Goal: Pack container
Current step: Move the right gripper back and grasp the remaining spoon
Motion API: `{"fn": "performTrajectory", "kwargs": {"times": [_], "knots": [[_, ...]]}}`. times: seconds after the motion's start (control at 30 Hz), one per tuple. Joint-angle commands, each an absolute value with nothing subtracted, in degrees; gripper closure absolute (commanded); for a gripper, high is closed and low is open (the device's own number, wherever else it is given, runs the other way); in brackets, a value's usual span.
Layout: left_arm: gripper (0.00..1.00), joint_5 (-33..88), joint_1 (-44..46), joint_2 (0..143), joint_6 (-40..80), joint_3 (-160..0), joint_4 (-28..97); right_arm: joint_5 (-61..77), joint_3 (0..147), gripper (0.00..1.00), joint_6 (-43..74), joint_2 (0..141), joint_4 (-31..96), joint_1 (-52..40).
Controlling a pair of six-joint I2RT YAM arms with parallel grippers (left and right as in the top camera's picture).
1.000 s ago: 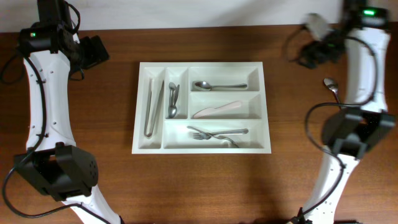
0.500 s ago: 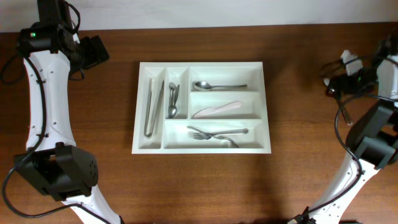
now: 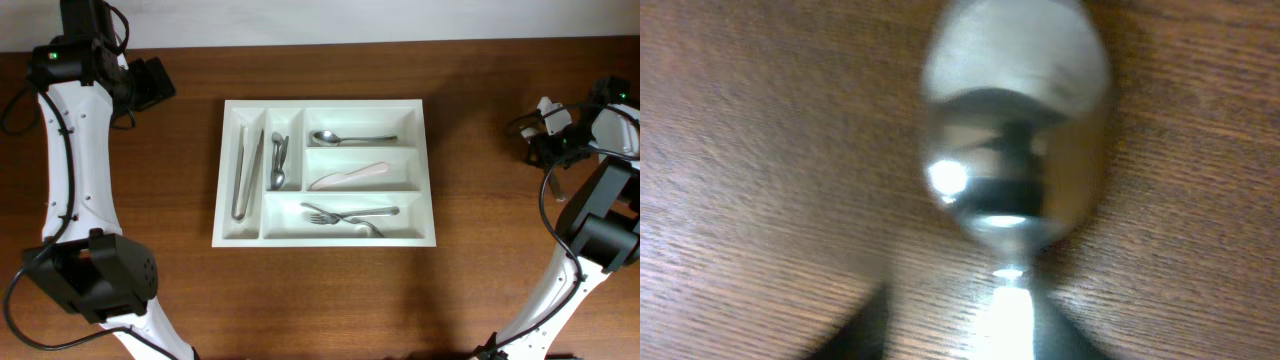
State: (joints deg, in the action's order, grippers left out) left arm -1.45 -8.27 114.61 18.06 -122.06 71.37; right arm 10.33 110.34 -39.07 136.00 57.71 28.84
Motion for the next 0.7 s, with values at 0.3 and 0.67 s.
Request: {"fn": "performTrajectory", "kwargs": {"times": [0.3, 0.67], "knots": [[0.01, -1.1, -8.3, 114.5, 18.6, -122.8, 71.5, 17.5, 111.5, 0.96, -38.4, 135.4, 59.0, 28.7], [0.01, -1.1, -8.3, 114.5, 18.6, -122.8, 71.5, 27.0, 130.3, 0.96, -38.5, 135.3, 67.8, 21.1]]}}
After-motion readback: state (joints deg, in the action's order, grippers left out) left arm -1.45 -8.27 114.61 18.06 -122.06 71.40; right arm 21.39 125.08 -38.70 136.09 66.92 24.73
